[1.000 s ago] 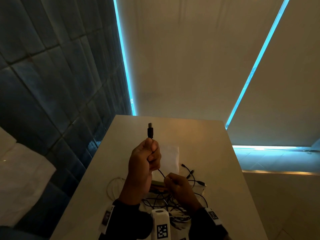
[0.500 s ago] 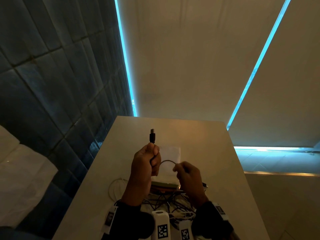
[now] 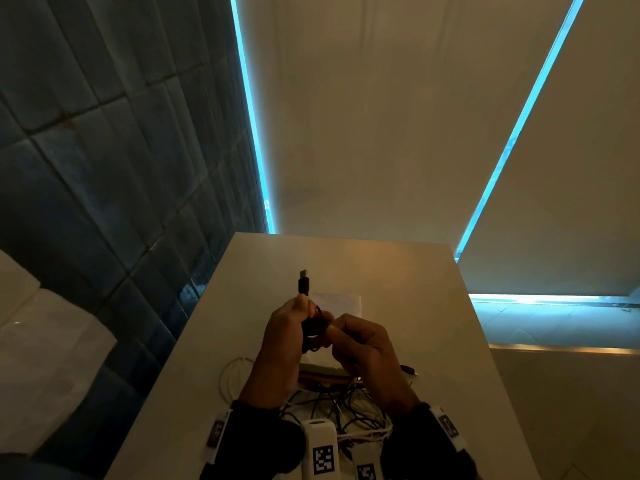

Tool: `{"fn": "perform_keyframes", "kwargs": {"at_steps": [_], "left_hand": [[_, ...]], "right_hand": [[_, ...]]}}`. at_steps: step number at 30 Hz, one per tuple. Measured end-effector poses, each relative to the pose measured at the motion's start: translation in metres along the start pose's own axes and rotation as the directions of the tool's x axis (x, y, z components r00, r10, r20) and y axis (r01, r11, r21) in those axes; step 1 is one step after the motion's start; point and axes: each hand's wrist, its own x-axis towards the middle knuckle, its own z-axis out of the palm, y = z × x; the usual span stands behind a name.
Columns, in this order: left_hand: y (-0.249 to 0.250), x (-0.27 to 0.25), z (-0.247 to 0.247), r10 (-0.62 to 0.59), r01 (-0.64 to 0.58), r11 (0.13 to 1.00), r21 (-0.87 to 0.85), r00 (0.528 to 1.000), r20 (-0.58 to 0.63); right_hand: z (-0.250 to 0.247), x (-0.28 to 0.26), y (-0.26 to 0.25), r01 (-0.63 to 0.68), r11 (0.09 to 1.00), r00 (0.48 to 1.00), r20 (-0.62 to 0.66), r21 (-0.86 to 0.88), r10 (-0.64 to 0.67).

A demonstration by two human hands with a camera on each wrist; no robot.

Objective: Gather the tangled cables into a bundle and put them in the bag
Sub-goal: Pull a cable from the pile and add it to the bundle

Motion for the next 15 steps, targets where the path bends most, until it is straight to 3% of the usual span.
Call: {"fn": "perform_keyframes", "kwargs": {"at_steps": [6, 15], "left_hand": [[0.006, -0.003, -0.002, 0.067, -0.002, 0.916, -0.402, 0.987, 0.147], [0.009, 0.000, -0.005, 0.184, -0.100, 0.880, -0.465, 0.973, 0.138]], "right_hand": [[0.003, -0.005, 0.004, -0.155, 0.988, 0.982, 0.108, -0.012, 0.156], [0.001, -0.003, 0.036, -0.207, 0.976, 0.976, 0.059, -0.075, 0.211]]}}
